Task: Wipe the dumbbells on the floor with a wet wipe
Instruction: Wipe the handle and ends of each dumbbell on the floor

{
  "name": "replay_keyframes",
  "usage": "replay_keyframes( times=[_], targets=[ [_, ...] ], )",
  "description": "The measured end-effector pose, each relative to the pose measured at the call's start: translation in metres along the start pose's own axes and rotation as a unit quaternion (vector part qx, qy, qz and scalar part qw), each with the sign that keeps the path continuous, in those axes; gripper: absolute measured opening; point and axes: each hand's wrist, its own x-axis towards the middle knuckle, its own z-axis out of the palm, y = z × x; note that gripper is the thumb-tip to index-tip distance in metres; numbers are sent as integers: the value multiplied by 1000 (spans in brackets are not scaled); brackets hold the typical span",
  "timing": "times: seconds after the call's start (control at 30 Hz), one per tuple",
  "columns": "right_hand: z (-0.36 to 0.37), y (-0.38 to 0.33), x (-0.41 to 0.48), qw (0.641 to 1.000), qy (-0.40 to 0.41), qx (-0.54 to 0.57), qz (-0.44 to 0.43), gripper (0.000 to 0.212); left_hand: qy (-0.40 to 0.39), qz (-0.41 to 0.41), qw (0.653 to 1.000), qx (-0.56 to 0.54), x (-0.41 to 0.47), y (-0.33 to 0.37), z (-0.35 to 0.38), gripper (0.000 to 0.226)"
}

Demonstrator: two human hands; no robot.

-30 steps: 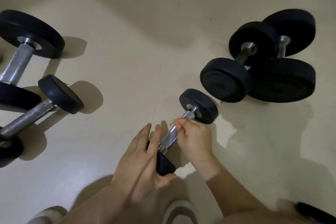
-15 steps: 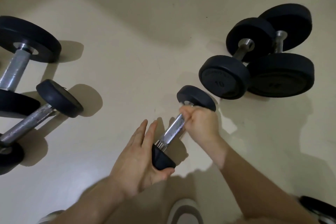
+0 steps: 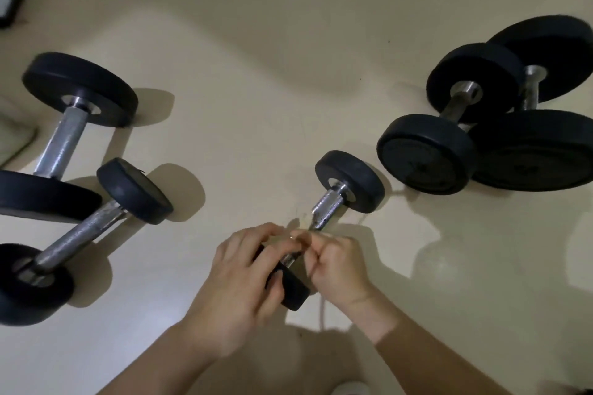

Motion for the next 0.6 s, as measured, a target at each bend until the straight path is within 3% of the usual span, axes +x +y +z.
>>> replay_keyframes(
  times=[0.13, 0.23, 0.3, 0.4, 0.47, 0.53, 0.6],
  targets=[
    [-8, 26, 42, 989, 23, 110, 101, 19, -63, 79, 988, 115, 4, -5, -10, 32],
    [-13, 24, 45, 987, -31, 121, 102, 31, -131, 92, 961, 225, 12, -12, -11, 47],
    [-14, 26, 48, 991, -16, 96, 95, 33, -131, 103, 955, 246, 20, -19, -12, 45],
    [-10, 29, 52, 990, 53, 102, 76, 15, -131, 117, 964, 199, 25, -27, -18, 38],
    [-3, 28, 53, 979, 62, 172, 93, 11, -126, 81, 980, 130, 24, -27, -16, 42],
    [-1, 23, 46, 958, 37, 243, 148, 7, -107, 17, 994, 15, 20, -19, -7, 48],
    [-6, 17, 32, 937, -38, 289, 193, 12, -77, -64, 987, -128, 14, -5, 5, 50]
  ],
)
